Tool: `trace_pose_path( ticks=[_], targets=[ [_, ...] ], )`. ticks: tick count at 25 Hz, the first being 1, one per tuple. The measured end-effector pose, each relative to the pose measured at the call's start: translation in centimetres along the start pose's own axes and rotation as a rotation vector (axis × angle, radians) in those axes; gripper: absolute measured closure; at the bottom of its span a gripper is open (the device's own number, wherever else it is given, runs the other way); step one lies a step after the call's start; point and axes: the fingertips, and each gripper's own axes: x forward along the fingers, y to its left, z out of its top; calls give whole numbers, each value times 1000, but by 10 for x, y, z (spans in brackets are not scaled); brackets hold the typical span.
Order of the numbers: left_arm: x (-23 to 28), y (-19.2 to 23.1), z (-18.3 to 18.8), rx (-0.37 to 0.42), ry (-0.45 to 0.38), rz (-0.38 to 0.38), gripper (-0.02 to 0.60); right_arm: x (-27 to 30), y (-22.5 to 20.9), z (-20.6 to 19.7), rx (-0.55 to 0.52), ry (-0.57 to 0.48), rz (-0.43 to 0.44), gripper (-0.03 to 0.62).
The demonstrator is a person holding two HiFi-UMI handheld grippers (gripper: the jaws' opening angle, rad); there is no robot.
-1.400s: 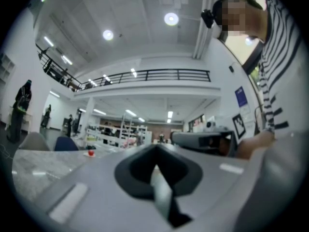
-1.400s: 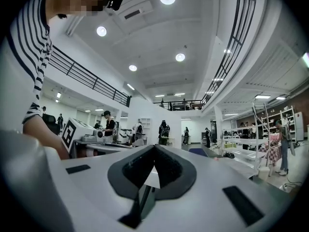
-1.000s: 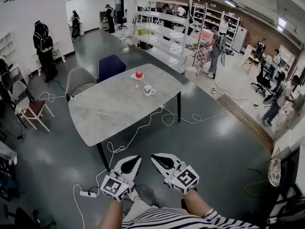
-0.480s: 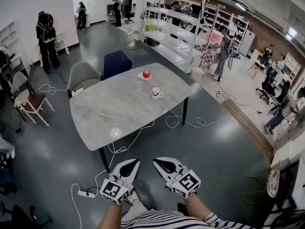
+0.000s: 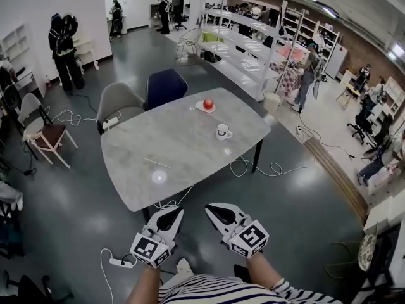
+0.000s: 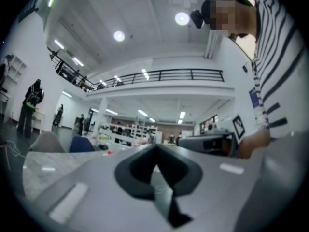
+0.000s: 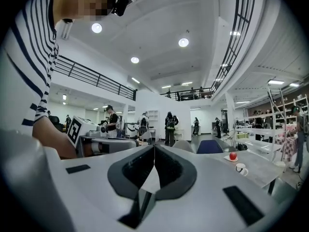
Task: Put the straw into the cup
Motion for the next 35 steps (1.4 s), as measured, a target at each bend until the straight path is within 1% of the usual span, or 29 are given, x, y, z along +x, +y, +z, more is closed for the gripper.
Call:
trace_pose_path(
  ticks=[3, 7, 11, 15, 19, 22, 29, 35],
  targets=[
    [-2, 19, 3, 1, -10, -14, 575, 21, -1, 2, -14, 3, 6, 588],
    [4, 41, 4, 24, -2, -28, 575, 39, -8, 6, -34, 6, 6, 588],
    [17, 55, 1, 11, 8, -30, 575, 49, -26, 7, -34, 7, 1, 588],
    [35, 67, -1, 17, 21, -27, 575, 56, -48, 6, -41, 20, 8, 588],
    [62, 80, -5, 27, 36, -6, 575, 64, -84, 5, -42, 16, 22, 588],
    [87, 98, -5, 35, 45, 14, 574, 75, -115, 7, -41, 14, 35, 588],
    [164, 136, -3, 55, 54, 48, 574, 101, -197, 11, -52, 11, 83, 588],
    [214, 150, -11, 62, 62, 75, 574, 112, -251, 11, -48, 12, 126, 588]
  ],
)
